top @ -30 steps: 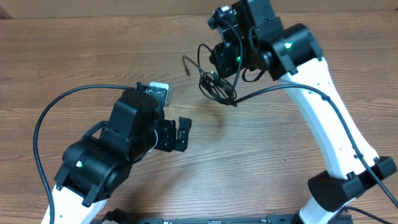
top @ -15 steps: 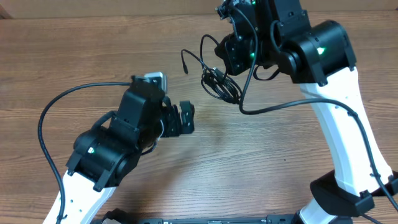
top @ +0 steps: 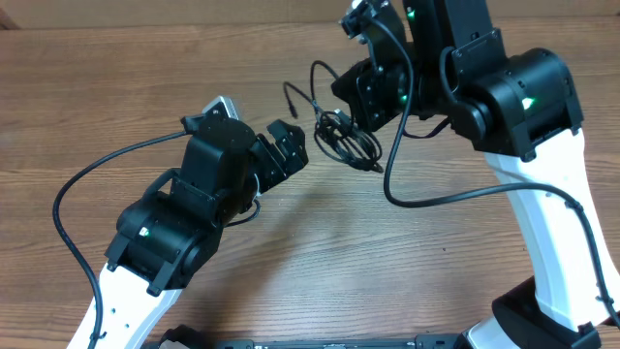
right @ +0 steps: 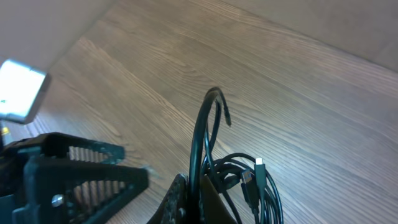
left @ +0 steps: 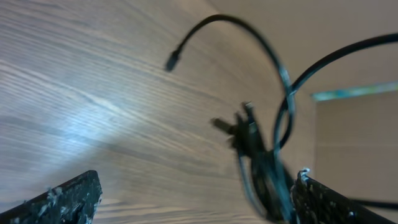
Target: Untangle cables
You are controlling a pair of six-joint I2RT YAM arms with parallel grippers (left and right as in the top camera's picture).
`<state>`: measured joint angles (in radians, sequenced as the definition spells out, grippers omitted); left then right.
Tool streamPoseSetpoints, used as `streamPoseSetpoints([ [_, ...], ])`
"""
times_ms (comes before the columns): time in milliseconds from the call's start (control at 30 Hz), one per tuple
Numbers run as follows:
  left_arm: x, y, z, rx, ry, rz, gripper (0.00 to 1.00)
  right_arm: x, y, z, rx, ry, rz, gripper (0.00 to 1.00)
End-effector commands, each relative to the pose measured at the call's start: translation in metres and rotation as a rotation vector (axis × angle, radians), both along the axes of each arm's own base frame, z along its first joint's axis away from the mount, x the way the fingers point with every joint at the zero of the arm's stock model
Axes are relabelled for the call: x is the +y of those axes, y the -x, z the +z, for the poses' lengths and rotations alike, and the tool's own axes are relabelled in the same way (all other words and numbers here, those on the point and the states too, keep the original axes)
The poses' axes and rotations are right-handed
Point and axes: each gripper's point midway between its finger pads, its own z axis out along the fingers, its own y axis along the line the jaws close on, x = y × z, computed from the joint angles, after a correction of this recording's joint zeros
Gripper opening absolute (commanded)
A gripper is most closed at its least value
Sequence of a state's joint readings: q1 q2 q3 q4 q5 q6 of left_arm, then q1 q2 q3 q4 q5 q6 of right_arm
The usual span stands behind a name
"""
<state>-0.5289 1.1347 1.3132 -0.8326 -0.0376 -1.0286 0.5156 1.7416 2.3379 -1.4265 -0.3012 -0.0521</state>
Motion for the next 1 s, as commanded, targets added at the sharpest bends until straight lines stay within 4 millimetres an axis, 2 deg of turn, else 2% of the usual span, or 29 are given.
streamPoseSetpoints([
  [0,-0.004,-0.003,0.013,-0.013,0.061,0.021,0.97,0.007,0.012,0.025,-0.062,-0.053,0.035,0.04],
  [167,-0.005,-0.003,0.015,-0.003,0.093,0.037,0.93,0.013,0.009,0.033,-0.079,-0.088,0.027,0.04],
  [267,-0.007,-0.002,0.015,-0.001,0.101,0.027,0.81,0.019,0.012,0.039,-0.082,-0.124,0.061,0.04],
  [400,-0.007,-0.002,0.015,0.000,0.099,0.028,0.77,0.027,0.016,0.046,-0.073,-0.176,0.095,0.04],
  [467,-0.007,-0.003,0.015,-0.003,0.098,0.031,0.76,0.031,0.020,0.050,-0.065,-0.202,0.125,0.04],
  [667,-0.004,-0.005,0.016,-0.011,0.090,0.047,0.84,0.036,0.026,0.052,-0.049,-0.228,0.158,0.04],
  [767,-0.001,-0.007,0.017,-0.025,0.084,0.064,0.83,0.040,0.033,0.054,-0.034,-0.250,0.192,0.04],
  [900,-0.001,-0.009,0.020,-0.038,0.086,0.071,0.70,0.044,0.038,0.055,-0.027,-0.261,0.217,0.04],
  [967,0.001,-0.011,0.020,-0.041,0.081,0.080,0.60,0.047,0.041,0.055,-0.026,-0.261,0.226,0.04],
])
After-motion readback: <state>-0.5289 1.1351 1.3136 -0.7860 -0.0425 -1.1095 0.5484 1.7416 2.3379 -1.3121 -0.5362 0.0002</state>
